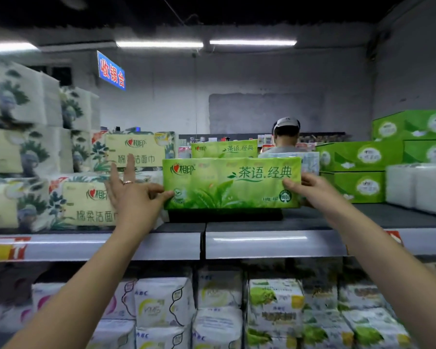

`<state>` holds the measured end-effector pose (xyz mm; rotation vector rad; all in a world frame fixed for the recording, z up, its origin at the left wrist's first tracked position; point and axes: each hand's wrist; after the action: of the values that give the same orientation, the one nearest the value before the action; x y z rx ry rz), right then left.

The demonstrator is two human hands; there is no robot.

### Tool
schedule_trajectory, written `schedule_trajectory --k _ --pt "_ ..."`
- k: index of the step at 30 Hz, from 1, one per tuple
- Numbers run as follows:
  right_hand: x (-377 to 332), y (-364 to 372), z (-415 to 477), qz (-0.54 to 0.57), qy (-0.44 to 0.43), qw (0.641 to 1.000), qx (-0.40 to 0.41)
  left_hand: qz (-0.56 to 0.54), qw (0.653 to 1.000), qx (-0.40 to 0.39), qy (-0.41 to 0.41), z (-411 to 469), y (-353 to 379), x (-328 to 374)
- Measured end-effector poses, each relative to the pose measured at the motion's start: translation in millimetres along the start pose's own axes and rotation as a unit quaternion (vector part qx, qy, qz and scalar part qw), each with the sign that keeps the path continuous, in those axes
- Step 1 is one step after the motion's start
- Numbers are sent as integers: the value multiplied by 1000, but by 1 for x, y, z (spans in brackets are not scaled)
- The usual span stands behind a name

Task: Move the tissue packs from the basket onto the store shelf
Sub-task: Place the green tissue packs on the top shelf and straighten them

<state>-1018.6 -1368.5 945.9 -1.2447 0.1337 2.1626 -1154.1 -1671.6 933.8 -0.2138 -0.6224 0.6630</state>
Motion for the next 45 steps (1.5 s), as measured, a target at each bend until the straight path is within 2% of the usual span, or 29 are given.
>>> schedule_trajectory --k 5,9,17,22,28,37,40,43,45 --pt "10 5 2 19 -11 1000 5 23 998 40 44 -1 7 -7" --pt "17 5 0 16 -24 1000 -12 -5 995 66 76 -8 15 -18" --pt "24 9 4 -59 -48 997 -11 -52 987 98 117 -14 21 -22" --pt "26 8 2 -133 -48 990 -16 7 984 84 155 -15 21 -25" --pt "26 8 1 -204 -58 977 -5 24 982 58 178 -22 21 -26" --pt "32 8 5 -248 -45 968 7 43 979 71 188 -29 27 -26" --pt "26 9 0 -251 -29 967 13 46 983 68 165 -31 25 -22" --pt "20 13 -5 -215 -26 975 40 35 988 44 142 -32 20 -17" --pt "16 15 -10 -167 -56 981 79 30 990 28 136 -32 15 -17"
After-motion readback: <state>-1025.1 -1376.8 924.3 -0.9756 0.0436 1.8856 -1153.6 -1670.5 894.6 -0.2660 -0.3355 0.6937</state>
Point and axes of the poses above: each hand's wrist, its own z-axis towards the middle knuckle, its own y-axis out of the palm, x = y × z, and after that the axes turned 1 degree about z, right-handed
